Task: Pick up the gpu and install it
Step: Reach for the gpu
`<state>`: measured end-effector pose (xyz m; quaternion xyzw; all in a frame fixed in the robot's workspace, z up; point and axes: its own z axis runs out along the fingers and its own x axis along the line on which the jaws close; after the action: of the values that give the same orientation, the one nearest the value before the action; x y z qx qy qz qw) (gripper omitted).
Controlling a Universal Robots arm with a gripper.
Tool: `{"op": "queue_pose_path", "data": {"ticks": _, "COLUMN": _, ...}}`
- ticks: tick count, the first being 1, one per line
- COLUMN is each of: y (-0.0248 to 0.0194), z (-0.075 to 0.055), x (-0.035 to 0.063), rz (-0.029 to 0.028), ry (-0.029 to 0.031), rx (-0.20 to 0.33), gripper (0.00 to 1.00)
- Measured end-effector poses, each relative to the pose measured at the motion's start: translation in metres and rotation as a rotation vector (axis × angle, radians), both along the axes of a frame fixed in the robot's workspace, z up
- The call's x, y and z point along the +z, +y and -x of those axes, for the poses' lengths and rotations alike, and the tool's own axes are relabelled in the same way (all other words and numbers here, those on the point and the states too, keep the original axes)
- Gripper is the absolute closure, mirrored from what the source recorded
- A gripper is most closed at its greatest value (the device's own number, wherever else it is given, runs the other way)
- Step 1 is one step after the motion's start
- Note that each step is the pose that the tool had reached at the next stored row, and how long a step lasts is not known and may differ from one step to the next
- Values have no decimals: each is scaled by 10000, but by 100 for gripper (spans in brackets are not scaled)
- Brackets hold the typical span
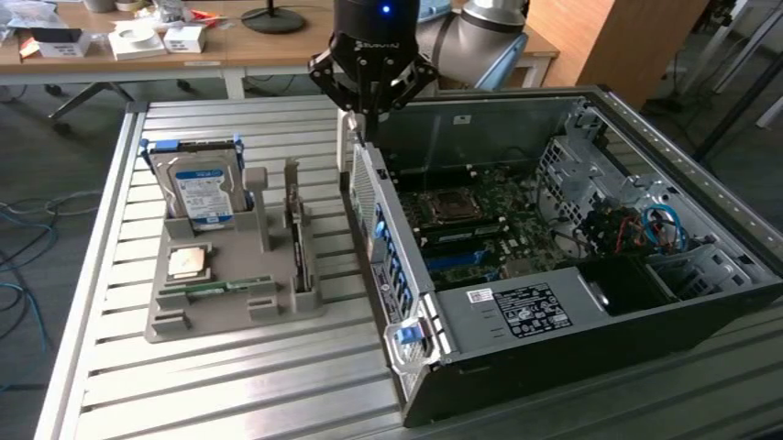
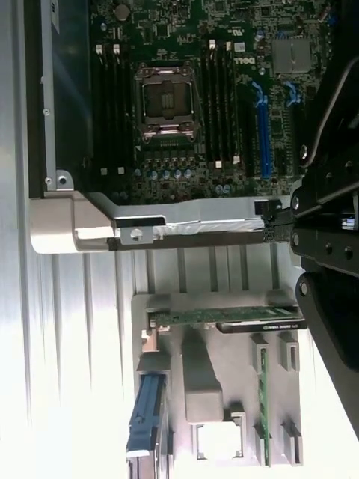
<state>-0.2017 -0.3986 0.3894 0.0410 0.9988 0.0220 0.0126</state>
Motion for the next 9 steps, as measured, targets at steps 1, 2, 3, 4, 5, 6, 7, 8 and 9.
{"op": "queue_pose_path", "data": {"ticks": 1, "y": 0, "z": 19, "x": -1, "rz": 0, "ry": 0, "rx": -5, "gripper": 89}}
{"op": "queue_pose_path", "data": {"ticks": 2, "y": 1, "z": 36, "x": -1, "rz": 0, "ry": 0, "rx": -11, "gripper": 89}}
{"op": "queue_pose_path", "data": {"ticks": 3, "y": 1, "z": 55, "x": -2, "rz": -1, "ry": -1, "rx": -20, "gripper": 89}}
{"op": "queue_pose_path", "data": {"ticks": 4, "y": 1, "z": 72, "x": -2, "rz": -1, "ry": 0, "rx": -29, "gripper": 89}}
{"op": "queue_pose_path", "data": {"ticks": 5, "y": 2, "z": 91, "x": -2, "rz": 0, "ry": 0, "rx": -37, "gripper": 89}}
{"op": "queue_pose_path", "data": {"ticks": 6, "y": 2, "z": 112, "x": -2, "rz": 0, "ry": 0, "rx": -46, "gripper": 89}}
{"op": "queue_pose_path", "data": {"ticks": 7, "y": 3, "z": 137, "x": -3, "rz": 0, "ry": 0, "rx": -58, "gripper": 89}}
{"op": "queue_pose_path", "data": {"ticks": 8, "y": 4, "z": 165, "x": -3, "rz": 0, "ry": 0, "rx": -73, "gripper": 89}}
{"op": "queue_pose_path", "data": {"ticks": 9, "y": 4, "z": 194, "x": -3, "rz": -1, "ry": 0, "rx": -87, "gripper": 89}}
